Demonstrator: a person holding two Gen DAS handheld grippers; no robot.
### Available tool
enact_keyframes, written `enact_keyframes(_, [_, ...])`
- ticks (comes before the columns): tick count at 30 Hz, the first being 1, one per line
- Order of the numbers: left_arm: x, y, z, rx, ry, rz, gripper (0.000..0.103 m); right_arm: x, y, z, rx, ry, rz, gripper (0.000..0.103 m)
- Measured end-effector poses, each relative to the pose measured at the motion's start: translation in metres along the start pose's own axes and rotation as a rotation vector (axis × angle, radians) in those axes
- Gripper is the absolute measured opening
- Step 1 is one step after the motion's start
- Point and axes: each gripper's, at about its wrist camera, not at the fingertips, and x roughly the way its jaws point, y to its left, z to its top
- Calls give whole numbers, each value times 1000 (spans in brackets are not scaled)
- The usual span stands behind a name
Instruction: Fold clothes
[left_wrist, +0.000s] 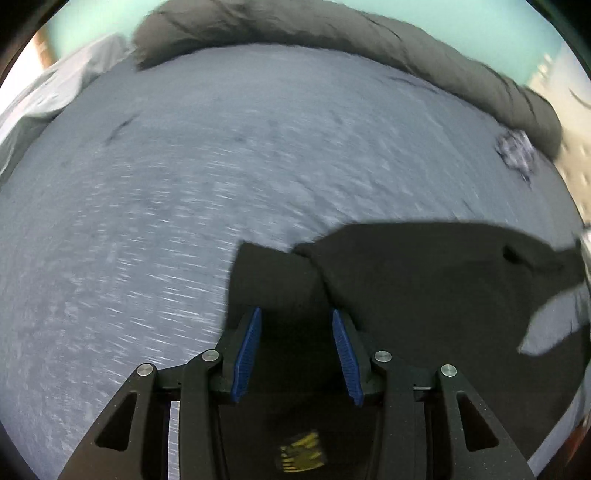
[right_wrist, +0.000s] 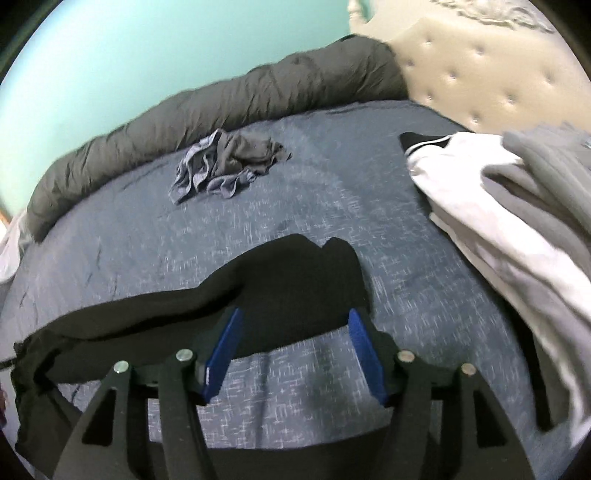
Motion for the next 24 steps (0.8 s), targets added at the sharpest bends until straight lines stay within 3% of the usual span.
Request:
enact_keyframes(4, [-1, -11, -3, 35, 4, 5, 44, -1, 4, -16, 35, -3, 75, 62])
enact_keyframes(8, [-2, -20, -5, 58, 7, 7, 44, 4, 17, -25, -11, 25, 97, 62])
enact_keyframes(12, [4, -2, 3, -17, 6, -16, 59, 7, 21, -27, -15, 31, 118, 62])
enact_keyframes(24, [21, 46, 24, -230, 1, -111, 60, 7, 36, -27, -46, 41, 155, 62])
